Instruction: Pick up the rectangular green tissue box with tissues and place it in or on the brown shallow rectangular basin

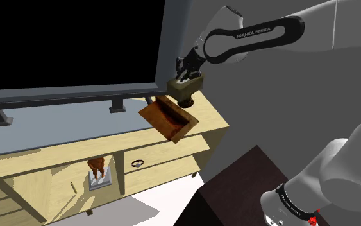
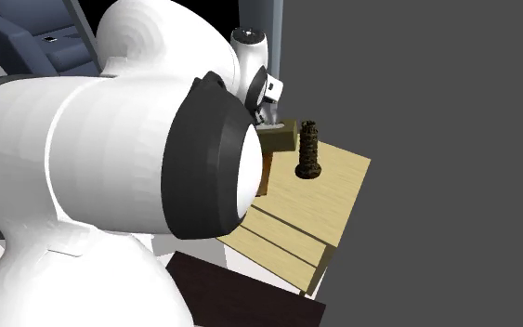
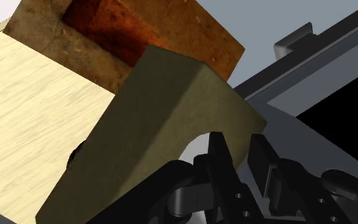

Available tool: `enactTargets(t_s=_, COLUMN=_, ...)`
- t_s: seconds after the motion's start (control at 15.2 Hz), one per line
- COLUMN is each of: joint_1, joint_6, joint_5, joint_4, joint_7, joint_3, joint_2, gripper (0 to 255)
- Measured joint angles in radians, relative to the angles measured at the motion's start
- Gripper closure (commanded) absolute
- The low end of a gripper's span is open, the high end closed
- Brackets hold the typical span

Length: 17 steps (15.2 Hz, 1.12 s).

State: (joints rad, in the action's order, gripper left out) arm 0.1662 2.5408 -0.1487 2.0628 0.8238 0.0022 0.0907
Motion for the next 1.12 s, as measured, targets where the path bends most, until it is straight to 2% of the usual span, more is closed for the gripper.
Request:
enactTargets(t_s=0.26, joint_1=0.037, joint_6=0.003, joint_5=0.042, joint_4=-0.031, joint_7=0.086, joint_3=0.019, joint_2=0.026, gripper=255)
enactTargets(t_s=1.12, joint_1=0.041, joint_6=0.158, joint_5=0.024, joint_4=0.033, joint_7=0.069, joint_3=0.034, joint_2=0.112, gripper=255)
